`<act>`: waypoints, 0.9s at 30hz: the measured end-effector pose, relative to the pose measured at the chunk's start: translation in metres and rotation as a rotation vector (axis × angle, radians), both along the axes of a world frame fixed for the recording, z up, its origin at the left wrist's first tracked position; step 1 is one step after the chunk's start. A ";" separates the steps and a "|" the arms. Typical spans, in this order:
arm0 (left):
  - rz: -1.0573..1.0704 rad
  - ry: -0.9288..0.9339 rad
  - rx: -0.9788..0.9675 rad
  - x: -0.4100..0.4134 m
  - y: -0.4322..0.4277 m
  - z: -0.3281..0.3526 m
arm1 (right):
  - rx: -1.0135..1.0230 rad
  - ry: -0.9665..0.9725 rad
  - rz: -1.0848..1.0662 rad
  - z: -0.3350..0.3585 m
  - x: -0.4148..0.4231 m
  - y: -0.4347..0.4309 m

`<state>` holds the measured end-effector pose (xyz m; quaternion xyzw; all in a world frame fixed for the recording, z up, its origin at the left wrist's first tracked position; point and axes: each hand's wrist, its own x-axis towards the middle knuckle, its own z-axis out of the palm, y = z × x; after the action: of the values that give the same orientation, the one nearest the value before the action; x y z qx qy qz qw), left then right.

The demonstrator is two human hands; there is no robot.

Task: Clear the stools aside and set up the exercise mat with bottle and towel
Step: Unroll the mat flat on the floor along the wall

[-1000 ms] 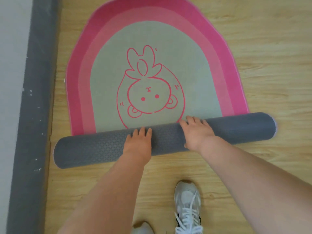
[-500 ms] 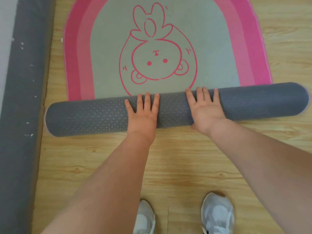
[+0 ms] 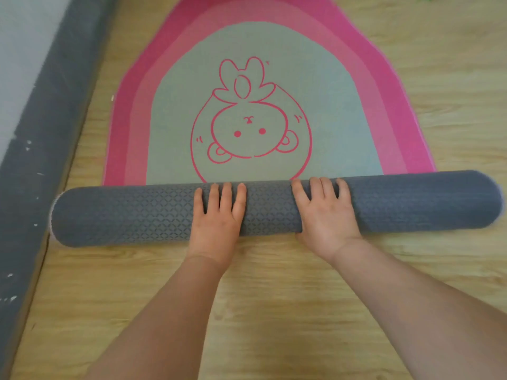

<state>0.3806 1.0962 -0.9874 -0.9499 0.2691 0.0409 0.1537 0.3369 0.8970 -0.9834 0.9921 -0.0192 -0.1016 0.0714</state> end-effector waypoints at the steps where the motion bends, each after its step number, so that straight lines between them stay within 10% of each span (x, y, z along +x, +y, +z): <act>1: -0.007 -0.027 -0.009 0.013 -0.004 -0.002 | -0.006 -0.022 -0.015 -0.001 0.011 -0.002; 12: -0.021 -0.115 -0.086 0.151 -0.033 -0.015 | -0.032 -0.149 -0.082 -0.013 0.132 -0.023; 27: 0.059 -0.118 -0.289 0.113 -0.033 0.014 | 0.275 -0.254 -0.136 0.019 0.123 0.002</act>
<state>0.4937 1.0633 -0.9735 -0.9704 0.2346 -0.0495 0.0296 0.4602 0.8986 -0.9643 0.9938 -0.0809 0.0182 -0.0747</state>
